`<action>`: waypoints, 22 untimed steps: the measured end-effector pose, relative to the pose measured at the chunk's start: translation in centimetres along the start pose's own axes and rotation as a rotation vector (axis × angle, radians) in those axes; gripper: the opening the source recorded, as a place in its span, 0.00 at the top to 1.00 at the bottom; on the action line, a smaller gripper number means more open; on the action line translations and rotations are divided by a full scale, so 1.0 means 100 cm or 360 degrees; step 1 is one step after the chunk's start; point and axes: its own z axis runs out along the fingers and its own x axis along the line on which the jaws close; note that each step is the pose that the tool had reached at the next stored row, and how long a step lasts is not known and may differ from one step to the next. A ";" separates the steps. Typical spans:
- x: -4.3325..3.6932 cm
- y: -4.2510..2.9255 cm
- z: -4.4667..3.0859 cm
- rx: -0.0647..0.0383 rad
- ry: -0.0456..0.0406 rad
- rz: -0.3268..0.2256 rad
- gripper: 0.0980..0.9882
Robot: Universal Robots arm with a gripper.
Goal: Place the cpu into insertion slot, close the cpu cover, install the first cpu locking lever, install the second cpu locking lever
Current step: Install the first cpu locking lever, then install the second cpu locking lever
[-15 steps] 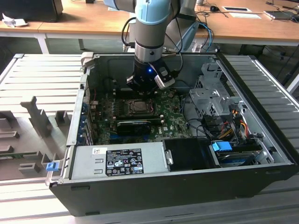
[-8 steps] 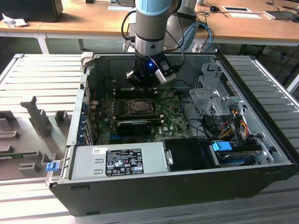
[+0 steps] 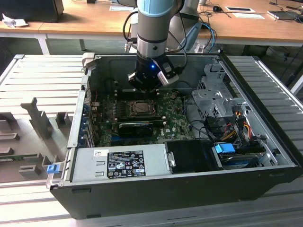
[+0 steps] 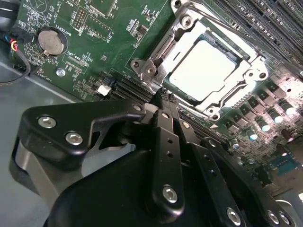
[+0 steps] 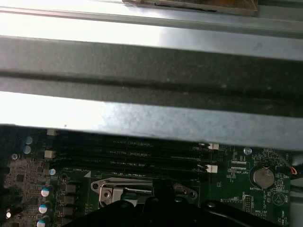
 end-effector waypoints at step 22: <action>0.0020 -0.0230 -0.0214 0.0001 0.0000 0.0000 0.99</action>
